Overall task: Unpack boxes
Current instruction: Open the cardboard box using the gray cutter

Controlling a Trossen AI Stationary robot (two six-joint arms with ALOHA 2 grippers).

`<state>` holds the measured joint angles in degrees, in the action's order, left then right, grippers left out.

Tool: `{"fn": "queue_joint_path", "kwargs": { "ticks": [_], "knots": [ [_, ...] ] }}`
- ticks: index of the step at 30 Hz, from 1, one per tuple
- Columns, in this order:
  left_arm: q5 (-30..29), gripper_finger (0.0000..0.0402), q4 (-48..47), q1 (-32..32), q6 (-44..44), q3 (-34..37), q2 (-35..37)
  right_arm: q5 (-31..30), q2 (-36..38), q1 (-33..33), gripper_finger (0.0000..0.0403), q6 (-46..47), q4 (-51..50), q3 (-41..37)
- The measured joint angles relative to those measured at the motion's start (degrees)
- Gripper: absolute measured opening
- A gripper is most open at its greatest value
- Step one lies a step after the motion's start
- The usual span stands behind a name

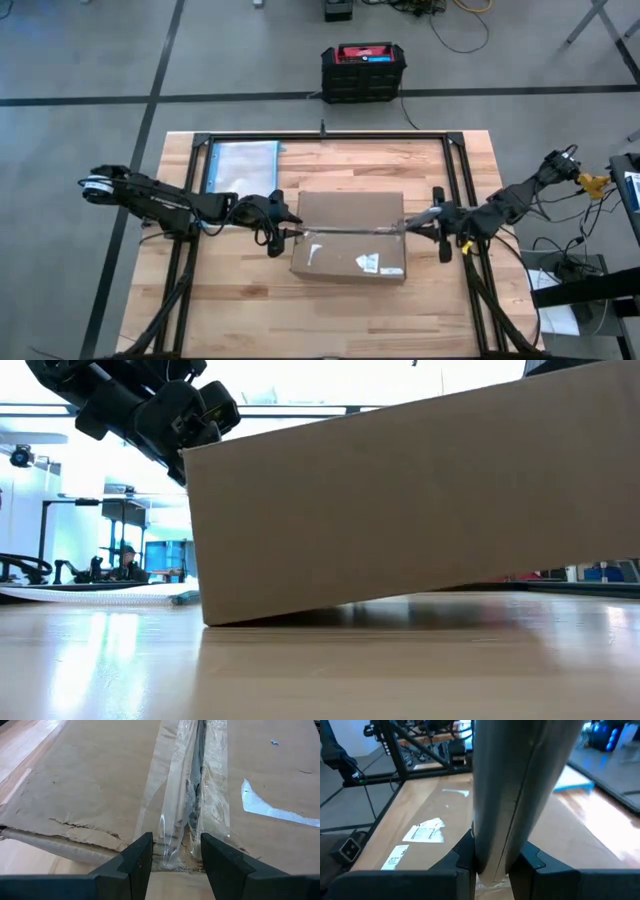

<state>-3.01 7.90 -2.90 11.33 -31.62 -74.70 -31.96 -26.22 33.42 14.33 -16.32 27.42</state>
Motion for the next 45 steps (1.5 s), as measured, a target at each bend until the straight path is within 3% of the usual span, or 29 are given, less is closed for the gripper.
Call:
{"fn": "queue_joint_path", "kwargs": {
  "ticks": [17,24,31,36,39,41,45],
  "knots": [
    [-0.13,0.0141,-1.10,0.00,0.20,0.09,0.00,-3.61,0.40,0.01,0.0056,-16.78,14.88,0.07],
    [-0.15,0.0136,-1.07,0.00,0.41,0.11,0.12,-3.58,0.40,0.01,0.0056,-16.31,15.29,0.07],
    [0.31,0.0138,-0.64,0.02,-0.73,-1.49,4.59,-5.71,2.16,-0.03,0.0056,-6.28,7.36,0.07],
    [-2.70,0.0127,-4.15,0.78,-8.25,-7.09,9.90,-13.49,5.97,-0.03,0.0056,2.13,-1.36,1.84],
    [-6.75,0.0120,-0.35,2.89,-15.13,-9.52,10.75,-19.42,7.18,-0.10,0.0056,9.61,-10.28,3.44],
    [-4.89,0.0119,4.48,6.08,-17.19,-10.59,9.41,-20.38,6.96,-0.07,0.0056,15.74,-13.68,3.78],
    [6.92,0.0118,9.50,13.17,-16.26,-12.58,2.44,-20.33,3.33,-0.08,0.0056,26.81,-20.61,3.61]
  ]
}}
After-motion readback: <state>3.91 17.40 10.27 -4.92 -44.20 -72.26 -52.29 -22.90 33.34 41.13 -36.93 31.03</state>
